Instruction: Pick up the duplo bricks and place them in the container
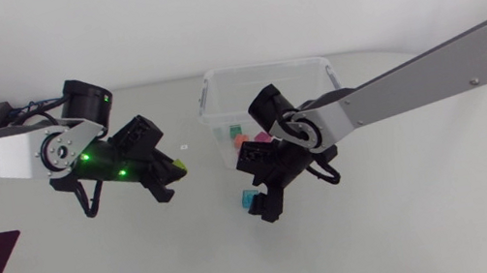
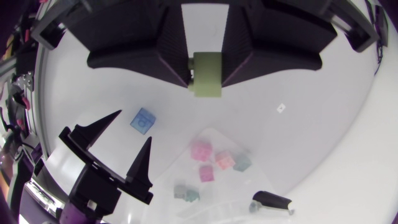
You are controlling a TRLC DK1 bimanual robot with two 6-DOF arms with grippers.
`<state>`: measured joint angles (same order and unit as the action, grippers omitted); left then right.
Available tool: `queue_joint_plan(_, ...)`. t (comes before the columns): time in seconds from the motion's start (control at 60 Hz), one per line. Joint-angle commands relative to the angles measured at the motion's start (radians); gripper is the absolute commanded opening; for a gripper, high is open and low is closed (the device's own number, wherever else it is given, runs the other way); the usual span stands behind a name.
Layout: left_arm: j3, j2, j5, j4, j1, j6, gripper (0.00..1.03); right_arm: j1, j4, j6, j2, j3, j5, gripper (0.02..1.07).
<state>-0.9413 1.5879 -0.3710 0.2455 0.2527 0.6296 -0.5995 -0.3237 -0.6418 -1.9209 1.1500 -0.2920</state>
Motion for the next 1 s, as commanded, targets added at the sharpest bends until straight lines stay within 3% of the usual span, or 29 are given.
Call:
queue_joint_plan(0.0, 0.018, -0.031, -0.02, 0.012, -0.016, 0.022, 0.27, -0.008, -0.034, -0.044, -0.038, 0.04, -0.007, 0.9)
queue_joint_plan(0.283, 0.007, -0.083, -0.052, 0.035, -0.058, 0.033, 0.27, -0.005, -0.146, -0.102, -0.104, 0.139, -0.007, 0.67)
queue_joint_plan(0.45, -0.04, -0.109, -0.072, 0.072, -0.072, 0.033, 0.27, -0.008, -0.189, -0.11, -0.13, 0.175, -0.007, 0.6)
queue_joint_plan(0.6, -0.071, -0.124, -0.082, 0.087, -0.073, 0.032, 0.27, -0.01, -0.207, -0.11, -0.19, 0.214, -0.004, 0.44)
queue_joint_plan(0.7, -0.102, -0.128, -0.092, 0.086, -0.072, 0.027, 0.27, -0.014, -0.219, -0.102, -0.199, 0.224, -0.004, 0.24)
queue_joint_plan(0.983, -0.275, -0.045, -0.148, 0.012, -0.027, -0.059, 0.28, -0.016, -0.216, -0.075, -0.05, 0.131, -0.006, 0.21)
